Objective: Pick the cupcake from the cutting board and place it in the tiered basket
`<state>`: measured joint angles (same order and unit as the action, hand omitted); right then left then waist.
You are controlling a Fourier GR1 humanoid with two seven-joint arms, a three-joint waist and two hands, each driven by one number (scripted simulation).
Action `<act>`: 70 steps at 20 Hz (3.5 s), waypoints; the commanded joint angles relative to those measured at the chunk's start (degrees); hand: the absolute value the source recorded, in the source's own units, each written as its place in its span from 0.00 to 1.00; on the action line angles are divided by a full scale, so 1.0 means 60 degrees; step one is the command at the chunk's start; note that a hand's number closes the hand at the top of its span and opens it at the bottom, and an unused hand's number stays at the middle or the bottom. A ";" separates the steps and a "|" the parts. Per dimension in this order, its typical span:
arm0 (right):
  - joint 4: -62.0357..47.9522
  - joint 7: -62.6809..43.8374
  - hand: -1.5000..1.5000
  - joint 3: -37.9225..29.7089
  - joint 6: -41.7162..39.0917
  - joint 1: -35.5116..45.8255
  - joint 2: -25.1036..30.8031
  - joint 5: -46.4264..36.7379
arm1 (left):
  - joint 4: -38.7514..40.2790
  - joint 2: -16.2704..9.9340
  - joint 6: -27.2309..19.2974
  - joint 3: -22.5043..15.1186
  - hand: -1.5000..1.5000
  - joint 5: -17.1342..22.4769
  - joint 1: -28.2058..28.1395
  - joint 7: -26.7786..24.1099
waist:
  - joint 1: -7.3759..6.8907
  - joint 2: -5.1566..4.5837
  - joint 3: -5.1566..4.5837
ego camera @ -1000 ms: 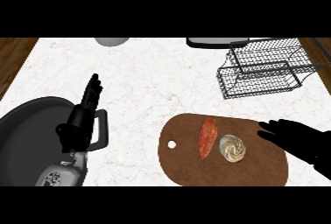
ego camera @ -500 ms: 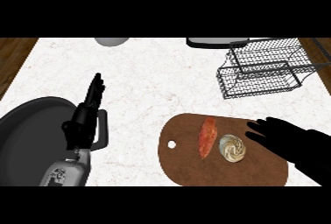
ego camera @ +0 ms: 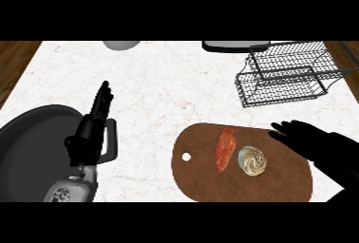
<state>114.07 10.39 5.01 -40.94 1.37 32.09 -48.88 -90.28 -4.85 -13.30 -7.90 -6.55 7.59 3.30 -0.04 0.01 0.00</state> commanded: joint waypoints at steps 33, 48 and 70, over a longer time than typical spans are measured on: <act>-0.3308 0.1056 0.00 0.0743 0.0637 0.1018 -0.2178 -0.2316 | -0.0002 0.0753 0.0350 0.0184 0.50 -0.0758 -0.0500 -0.0395 | -0.0021 -0.0001 0.0000; -0.4460 0.1380 0.00 0.1206 0.1885 0.0516 -0.2933 -0.3010 | 0.0875 0.0796 -0.0190 -0.0031 0.50 -0.0672 0.0289 -0.0332 | 0.0013 -0.0013 0.0000; -0.5527 -0.1794 1.00 0.0982 0.3842 0.0727 -0.3731 -0.5849 | 0.0383 0.0557 0.0551 0.0795 0.50 -0.0519 0.0173 -0.0314 | 0.0108 -0.0021 -0.0033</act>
<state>83.20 11.02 10.38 -13.96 6.55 10.34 -76.84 -89.59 -1.40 -9.85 -4.24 -10.12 7.21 1.97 0.09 0.57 -0.49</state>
